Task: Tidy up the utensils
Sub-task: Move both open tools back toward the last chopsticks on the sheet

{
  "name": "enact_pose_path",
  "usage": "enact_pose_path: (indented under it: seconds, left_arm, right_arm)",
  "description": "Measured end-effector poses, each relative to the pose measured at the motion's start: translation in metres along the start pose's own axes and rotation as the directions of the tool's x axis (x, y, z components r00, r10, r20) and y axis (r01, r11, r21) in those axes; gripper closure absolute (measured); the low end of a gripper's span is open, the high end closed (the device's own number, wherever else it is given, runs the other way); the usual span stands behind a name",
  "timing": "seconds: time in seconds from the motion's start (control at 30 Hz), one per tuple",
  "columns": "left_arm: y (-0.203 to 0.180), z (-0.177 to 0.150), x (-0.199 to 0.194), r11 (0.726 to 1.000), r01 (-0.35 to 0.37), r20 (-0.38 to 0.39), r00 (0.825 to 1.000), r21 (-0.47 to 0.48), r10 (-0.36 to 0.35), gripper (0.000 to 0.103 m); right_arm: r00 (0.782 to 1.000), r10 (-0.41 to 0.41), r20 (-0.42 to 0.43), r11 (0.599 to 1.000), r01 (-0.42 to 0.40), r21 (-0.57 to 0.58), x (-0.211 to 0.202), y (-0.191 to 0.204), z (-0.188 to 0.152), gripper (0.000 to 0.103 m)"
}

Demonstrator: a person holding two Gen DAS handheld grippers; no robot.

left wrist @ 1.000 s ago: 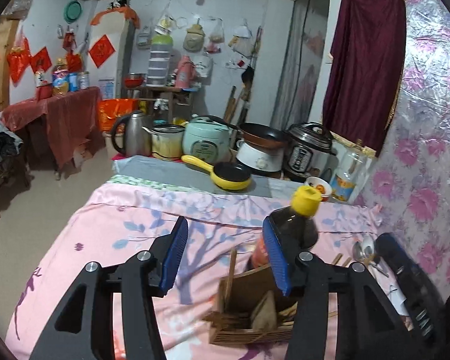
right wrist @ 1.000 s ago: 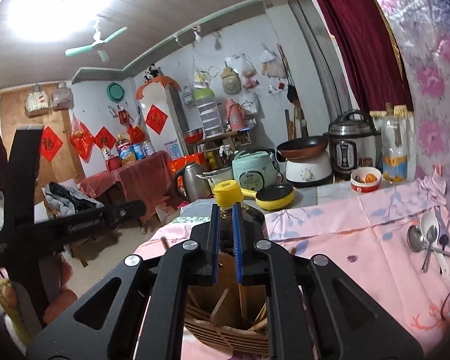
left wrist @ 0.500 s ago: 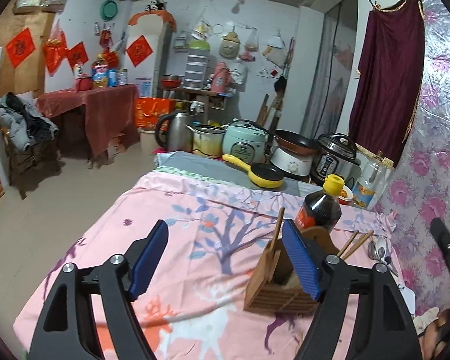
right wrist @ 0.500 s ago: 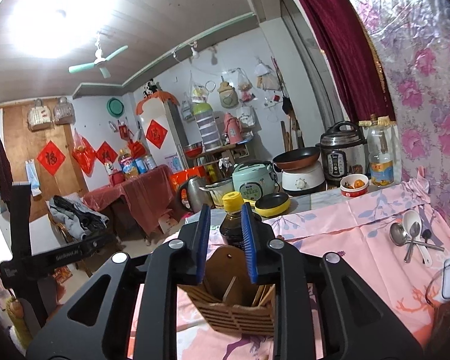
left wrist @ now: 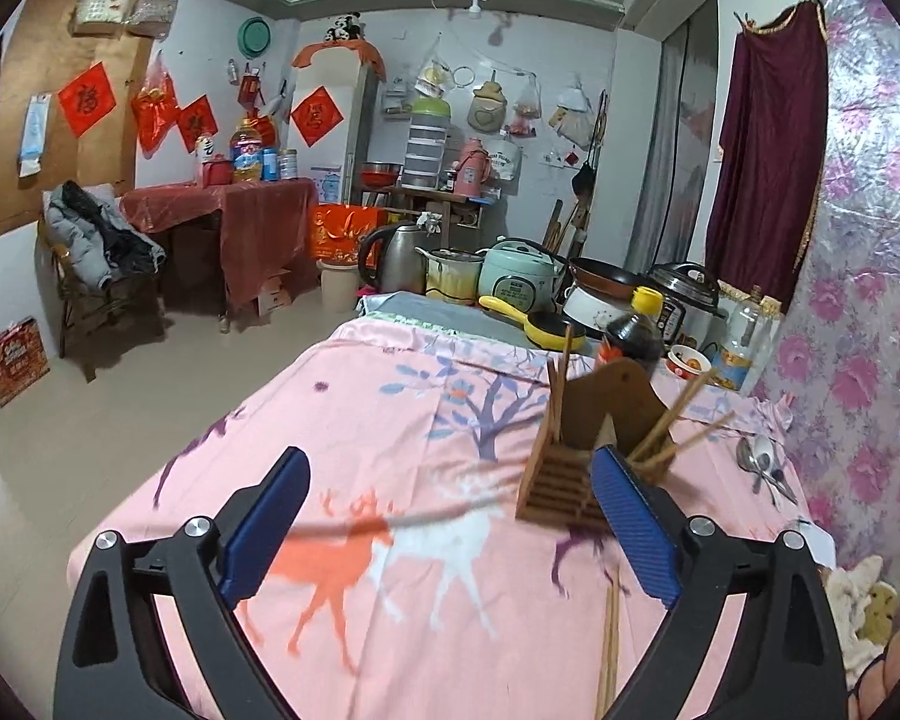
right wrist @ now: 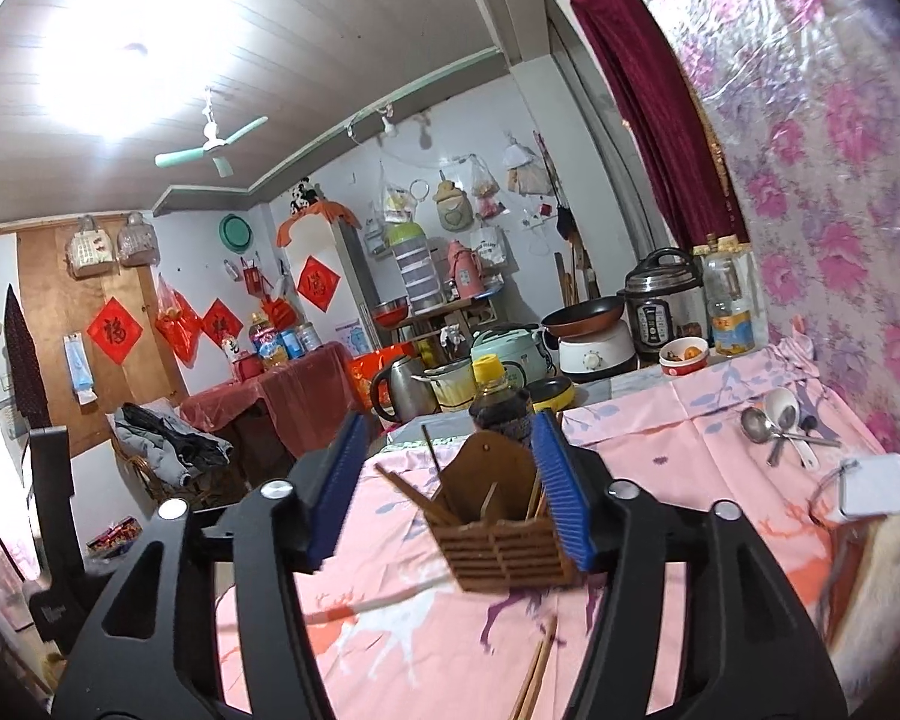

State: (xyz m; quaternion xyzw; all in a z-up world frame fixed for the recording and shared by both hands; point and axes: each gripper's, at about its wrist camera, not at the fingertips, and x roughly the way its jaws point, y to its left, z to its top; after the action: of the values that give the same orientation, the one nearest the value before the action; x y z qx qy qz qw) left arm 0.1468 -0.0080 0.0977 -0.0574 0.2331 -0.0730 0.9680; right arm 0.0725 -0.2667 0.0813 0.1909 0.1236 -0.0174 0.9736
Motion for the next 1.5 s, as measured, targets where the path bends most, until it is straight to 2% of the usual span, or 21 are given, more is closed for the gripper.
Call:
enact_pose_path:
  seconds: [0.13, 0.2, 0.33, 0.43, 0.5, 0.63, 0.8, 0.93, 1.13, 1.33, 1.5]
  left_arm:
    - [0.012, -0.033, -0.047, 0.999, 0.008, 0.03, 1.0, -0.034, -0.007, 0.006]
    - [0.019, -0.057, -0.075, 0.999, -0.006, 0.051, 0.999, -0.044, 0.008, 0.006]
    - [0.03, -0.098, -0.104, 0.998, -0.025, 0.058, 0.998, -0.05, 0.028, 0.006]
    - [0.029, -0.125, -0.106, 0.997, -0.077, 0.087, 0.993, -0.002, 0.076, 0.006]
    - [0.025, -0.134, -0.093, 0.992, -0.124, 0.077, 0.99, 0.036, 0.121, 0.006]
    - [0.029, -0.148, -0.064, 0.993, -0.113, -0.026, 0.993, 0.03, 0.114, 0.006]
    - [0.028, -0.159, -0.046, 0.991, -0.121, -0.066, 0.99, 0.049, 0.124, 0.006]
    - [0.022, -0.167, -0.034, 0.989, -0.124, -0.102, 0.986, 0.085, 0.132, 0.006]
    - [0.014, -0.181, -0.011, 0.989, -0.072, -0.2, 0.975, 0.132, 0.098, 0.006]
    - [-0.008, -0.197, 0.013, 0.983, 0.037, -0.293, 0.956, 0.181, 0.018, 0.006]
    - [-0.045, -0.213, 0.033, 0.948, 0.184, -0.372, 0.925, 0.258, -0.079, 0.006]
  right_arm:
    - [0.999, 0.006, 0.034, 1.0, -0.006, -0.023, -0.057, 0.015, -0.018, 0.021]
    - [0.998, -0.018, 0.067, 0.998, 0.021, -0.052, -0.087, 0.022, -0.03, 0.008]
    - [0.992, -0.081, 0.1, 0.983, 0.097, -0.156, -0.125, 0.035, -0.059, 0.007]
    - [0.986, -0.141, 0.093, 0.964, 0.158, -0.214, -0.125, 0.036, -0.081, 0.007]
    - [0.983, -0.168, 0.077, 0.958, 0.181, -0.221, -0.115, 0.029, -0.098, 0.007]
    - [0.979, -0.205, -0.014, 0.957, 0.198, -0.211, -0.092, 0.007, -0.131, 0.007]
    - [0.967, -0.238, -0.088, 0.956, 0.218, -0.195, -0.077, -0.017, -0.154, 0.007]
    - [0.945, -0.302, -0.124, 0.948, 0.283, -0.148, -0.066, -0.041, -0.164, 0.007]
    - [0.89, -0.419, -0.179, 0.907, 0.419, -0.043, -0.057, -0.088, -0.175, 0.007]
    - [0.88, -0.417, -0.227, 0.904, 0.427, -0.008, -0.049, -0.1, -0.183, 0.007]
    - [0.879, -0.414, -0.238, 0.902, 0.431, 0.026, -0.049, -0.106, -0.183, 0.007]
